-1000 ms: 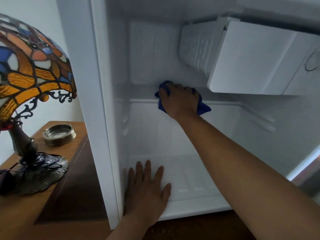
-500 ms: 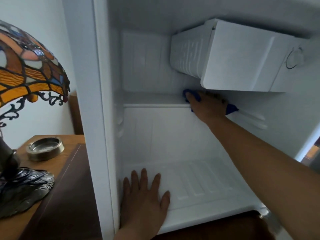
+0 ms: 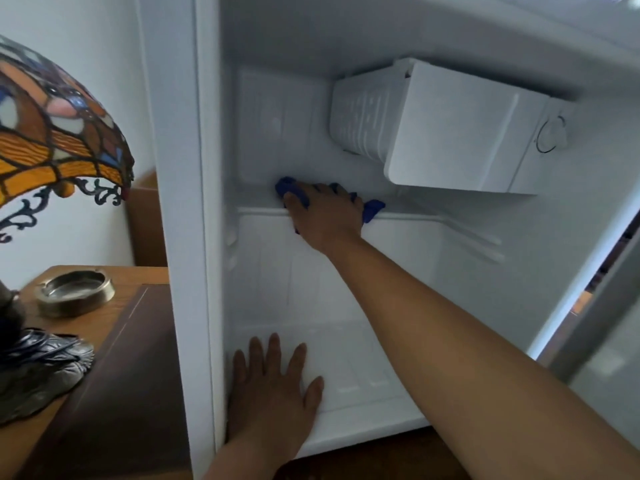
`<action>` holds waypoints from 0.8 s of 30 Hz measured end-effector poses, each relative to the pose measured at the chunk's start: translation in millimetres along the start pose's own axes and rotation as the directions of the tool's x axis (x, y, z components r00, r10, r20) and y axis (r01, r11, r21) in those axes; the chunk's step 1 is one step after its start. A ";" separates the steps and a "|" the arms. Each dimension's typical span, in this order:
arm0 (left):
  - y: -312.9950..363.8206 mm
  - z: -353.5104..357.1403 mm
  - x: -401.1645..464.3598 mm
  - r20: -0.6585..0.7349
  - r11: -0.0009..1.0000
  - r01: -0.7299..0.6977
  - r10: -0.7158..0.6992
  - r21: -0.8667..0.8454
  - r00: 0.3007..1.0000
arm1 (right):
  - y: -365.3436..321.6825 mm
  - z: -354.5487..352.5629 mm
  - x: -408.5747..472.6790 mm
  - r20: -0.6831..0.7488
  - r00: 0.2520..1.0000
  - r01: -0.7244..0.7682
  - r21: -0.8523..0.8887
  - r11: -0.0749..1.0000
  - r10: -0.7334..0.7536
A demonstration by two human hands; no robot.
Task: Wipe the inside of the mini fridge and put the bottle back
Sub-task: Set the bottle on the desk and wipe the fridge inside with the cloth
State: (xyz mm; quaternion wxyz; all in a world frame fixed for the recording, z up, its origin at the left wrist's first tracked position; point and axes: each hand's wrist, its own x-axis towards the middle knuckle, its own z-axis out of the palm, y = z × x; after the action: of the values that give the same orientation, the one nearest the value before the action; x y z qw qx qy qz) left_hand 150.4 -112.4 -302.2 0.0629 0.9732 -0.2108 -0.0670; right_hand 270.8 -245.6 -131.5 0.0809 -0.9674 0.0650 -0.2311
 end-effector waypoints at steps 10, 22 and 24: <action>2.0 -4.6 -7.5 -0.030 1.000 0.015 -0.015 -0.018 0.999 | -15.7 39.3 -38.9 -0.438 0.844 0.417 0.173 0.892 -0.310; 0.4 8.2 -87.4 -0.155 0.991 -0.132 0.134 0.023 0.979 | 116.2 37.5 -140.8 -0.126 0.991 -0.030 0.098 0.995 0.043; -0.7 10.0 -85.7 -0.135 0.995 -0.102 0.100 -0.012 0.986 | 129.9 42.4 -154.9 -0.001 0.990 -0.138 0.044 0.989 0.139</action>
State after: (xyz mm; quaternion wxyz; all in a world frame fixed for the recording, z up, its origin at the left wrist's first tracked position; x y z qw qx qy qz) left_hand 71.8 -76.9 -303.2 0.0891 0.9630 -0.2545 -0.0003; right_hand 141.7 -342.1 -260.6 0.1177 -0.9581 0.1270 -0.2281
